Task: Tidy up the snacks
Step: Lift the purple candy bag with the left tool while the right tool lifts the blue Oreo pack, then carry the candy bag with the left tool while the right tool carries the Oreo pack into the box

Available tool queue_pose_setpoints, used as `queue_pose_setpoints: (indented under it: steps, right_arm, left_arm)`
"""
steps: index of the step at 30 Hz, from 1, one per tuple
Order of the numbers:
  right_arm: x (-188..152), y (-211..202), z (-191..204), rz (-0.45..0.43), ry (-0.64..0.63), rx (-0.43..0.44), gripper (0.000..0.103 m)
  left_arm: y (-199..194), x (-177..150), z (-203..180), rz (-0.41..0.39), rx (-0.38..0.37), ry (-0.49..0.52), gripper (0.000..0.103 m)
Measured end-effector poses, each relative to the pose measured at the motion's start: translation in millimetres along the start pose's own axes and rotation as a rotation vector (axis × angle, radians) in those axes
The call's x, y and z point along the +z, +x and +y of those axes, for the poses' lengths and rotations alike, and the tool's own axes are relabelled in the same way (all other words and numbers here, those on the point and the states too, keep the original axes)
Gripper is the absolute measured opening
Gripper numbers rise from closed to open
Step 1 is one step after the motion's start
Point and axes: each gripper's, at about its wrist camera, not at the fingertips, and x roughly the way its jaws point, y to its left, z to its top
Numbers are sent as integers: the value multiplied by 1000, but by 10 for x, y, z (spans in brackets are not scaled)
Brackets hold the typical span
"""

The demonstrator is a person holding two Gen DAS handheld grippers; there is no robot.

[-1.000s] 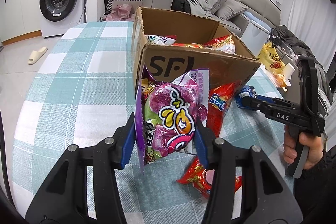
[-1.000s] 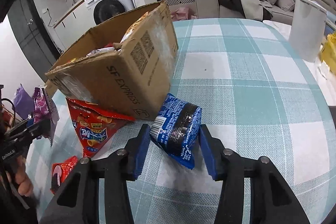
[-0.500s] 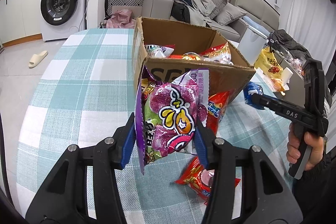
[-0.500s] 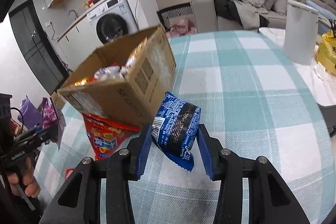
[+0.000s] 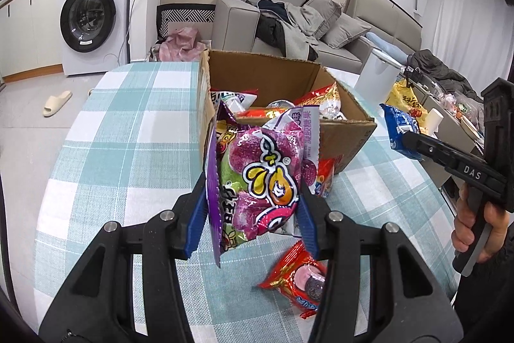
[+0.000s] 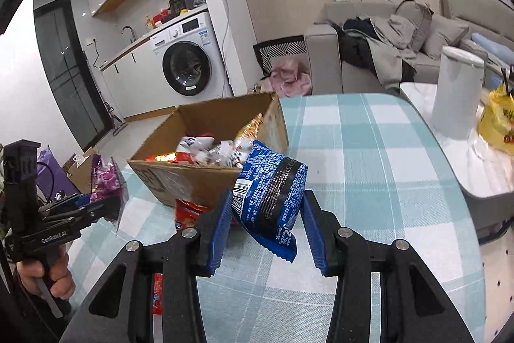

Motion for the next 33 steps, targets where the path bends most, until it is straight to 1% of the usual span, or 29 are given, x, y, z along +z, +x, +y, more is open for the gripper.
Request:
queue_pose_setpoints:
  steps: [5,14,25,33]
  right_arm:
    - [30,-112,86,-23,-14,9,44]
    - [58,-163,197,-42,-33,36,44]
    - [133,-127,351,-46,-51,87,44]
    - [239,-45,489,-51,-69,118,44]
  left_arm:
    - [-44,45,-26,-12,-3,0,46]
    - [-147,143,-104,-38,-10,9,47]
    - [-228,257,-198,-59,-11,26,47]
    - [-210,446,-278,-70,-13,25,47]
